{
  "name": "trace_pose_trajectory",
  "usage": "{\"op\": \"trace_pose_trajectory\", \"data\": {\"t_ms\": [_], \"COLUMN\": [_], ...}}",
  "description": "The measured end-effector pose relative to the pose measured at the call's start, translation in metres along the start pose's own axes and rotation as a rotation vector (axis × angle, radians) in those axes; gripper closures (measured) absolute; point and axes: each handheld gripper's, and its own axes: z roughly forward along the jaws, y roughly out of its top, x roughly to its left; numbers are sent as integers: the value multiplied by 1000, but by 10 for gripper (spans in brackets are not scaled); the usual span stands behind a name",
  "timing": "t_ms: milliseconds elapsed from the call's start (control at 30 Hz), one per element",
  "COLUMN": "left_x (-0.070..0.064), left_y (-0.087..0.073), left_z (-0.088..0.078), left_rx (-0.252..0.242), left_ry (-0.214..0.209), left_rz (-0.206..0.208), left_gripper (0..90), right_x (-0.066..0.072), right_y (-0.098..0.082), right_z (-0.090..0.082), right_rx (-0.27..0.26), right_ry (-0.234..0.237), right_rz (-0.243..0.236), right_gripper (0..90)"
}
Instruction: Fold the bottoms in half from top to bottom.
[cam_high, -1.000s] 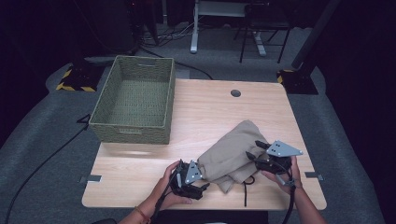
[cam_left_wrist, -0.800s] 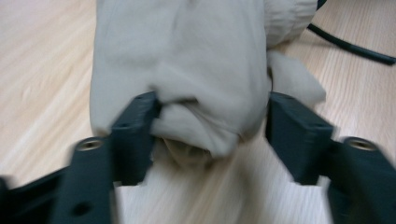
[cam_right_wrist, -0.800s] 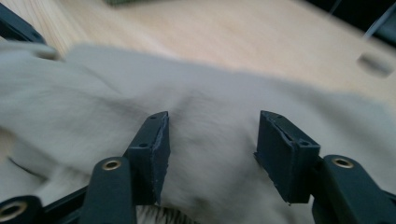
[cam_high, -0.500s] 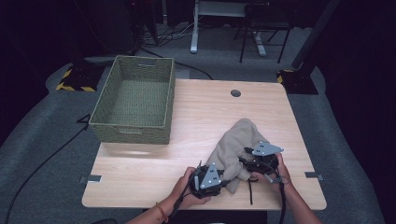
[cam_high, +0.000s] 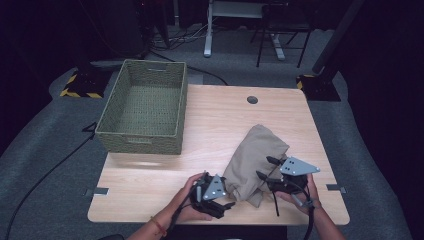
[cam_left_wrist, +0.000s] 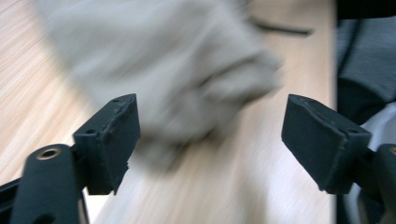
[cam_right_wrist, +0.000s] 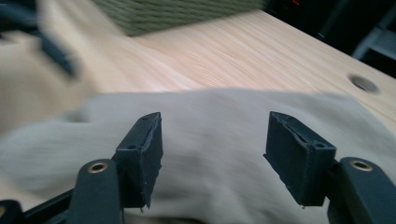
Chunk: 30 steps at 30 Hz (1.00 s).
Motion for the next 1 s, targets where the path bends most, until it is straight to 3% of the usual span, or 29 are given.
{"op": "trace_pose_trajectory", "data": {"t_ms": [67, 133, 200, 267, 333, 367, 433, 500, 600, 667, 733, 800, 1000], "left_x": [9, 16, 22, 25, 28, 29, 30, 32, 34, 33, 30, 30, 29], "left_y": [-11, -16, -16, -12, -7, -5, -2, 0, 2, 4, 5, 6, 8], "left_z": [1, 8, 19, 30, 36, 39, 42, 45, 48, 49, 50, 51, 52], "left_rx": [26, 71, 87, 115, 97, 116, 112, 108, 94, 94, 100, 105, 101], "left_ry": [20, 53, 40, 61, 48, 40, 12, -3, -22, -20, 1, -1, -16], "left_rz": [-38, -40, -64, -48, -63, -63, -58, -82, -100, -67, -34, -32, -29], "left_gripper": [176, 166, 165, 167, 172, 188, 261, 293, 473, 612, 774, 863, 887], "right_x": [12, 22, 34, 43, 45, 44, 40, 37, 32, 28, 25, 21, 5], "right_y": [4, 6, 5, 2, -3, -6, -10, -15, -22, -26, -28, -29, -28], "right_z": [1, 6, 14, 22, 27, 28, 27, 25, 21, 18, 14, 9, -17], "right_rx": [-8, -3, 15, 57, 82, 91, 100, 105, 113, 109, 114, 119, 67], "right_ry": [51, 116, 161, 180, 178, 168, 176, 171, 165, 182, 175, 166, 141], "right_rz": [-18, -24, -55, -93, -102, -112, -88, -80, -79, -59, -61, -61, -14], "right_gripper": [358, 348, 339, 331, 333, 342, 393, 494, 701, 787, 816, 826, 801]}}
